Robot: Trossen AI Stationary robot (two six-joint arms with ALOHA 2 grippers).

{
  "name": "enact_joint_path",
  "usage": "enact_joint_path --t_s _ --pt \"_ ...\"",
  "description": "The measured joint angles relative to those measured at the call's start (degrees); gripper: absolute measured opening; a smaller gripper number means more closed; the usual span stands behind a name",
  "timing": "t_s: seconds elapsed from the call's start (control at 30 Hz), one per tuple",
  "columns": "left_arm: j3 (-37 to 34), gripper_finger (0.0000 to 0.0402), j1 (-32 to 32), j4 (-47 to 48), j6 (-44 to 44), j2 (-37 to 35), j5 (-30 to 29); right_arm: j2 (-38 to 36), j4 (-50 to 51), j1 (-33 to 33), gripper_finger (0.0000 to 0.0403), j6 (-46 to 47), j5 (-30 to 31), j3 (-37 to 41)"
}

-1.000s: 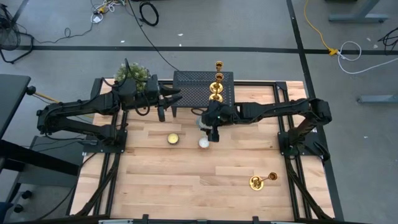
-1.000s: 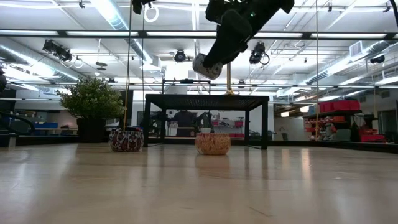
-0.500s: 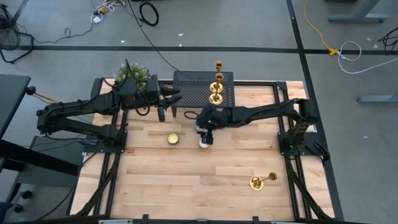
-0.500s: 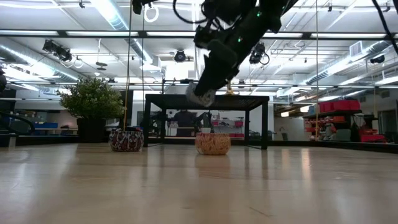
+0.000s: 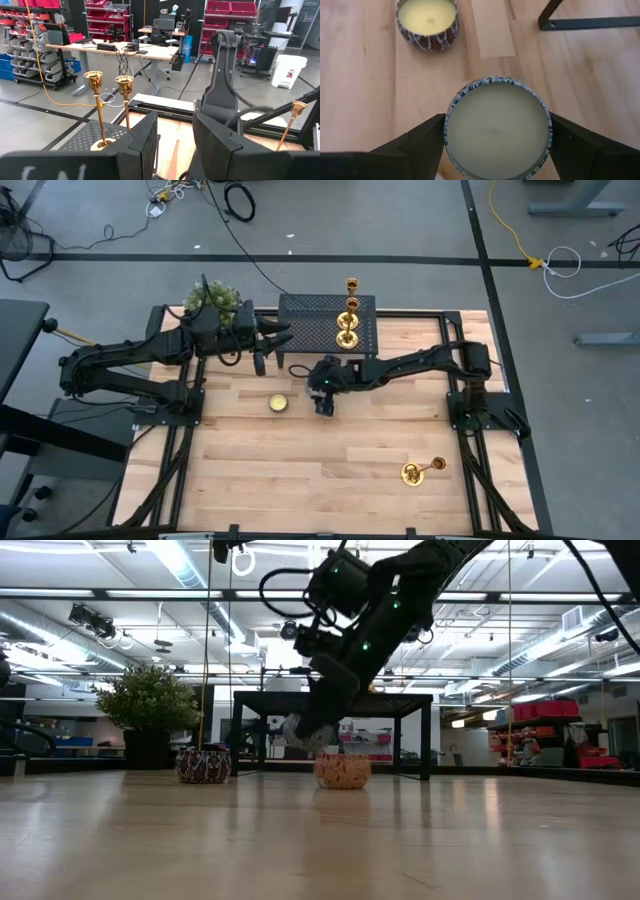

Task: Pick & Place candle stick holders
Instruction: Move the patterned blue scented candle to the middle left of the table

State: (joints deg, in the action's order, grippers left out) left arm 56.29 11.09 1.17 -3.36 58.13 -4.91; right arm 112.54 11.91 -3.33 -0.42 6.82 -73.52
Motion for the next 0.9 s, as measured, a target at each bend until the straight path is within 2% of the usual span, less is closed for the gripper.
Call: enact_joint_path --t_s 0.17,0.47,0.67,0.9 --pt "0.0 0.0128 0.0 0.0 0.0 0.0 0.0 2.6 -0.6 0.0 0.0302 1.9 -0.2 0.0" --pt "0.0 0.0128 0.0 0.0 0.0 0.0 0.0 2.6 -1.3 0.0 0.0309 3.0 -0.4 0.0" --pt "0.0 0.0128 0.0 0.0 -0.4 0.0 0.0 2.6 -0.8 0.0 0.0311 4.5 -4.9 0.0" --pt "0.0 0.0128 0.0 0.0 -0.4 0.0 0.0 2.6 -0.8 0.0 0.0316 4.3 -3.9 0.0"
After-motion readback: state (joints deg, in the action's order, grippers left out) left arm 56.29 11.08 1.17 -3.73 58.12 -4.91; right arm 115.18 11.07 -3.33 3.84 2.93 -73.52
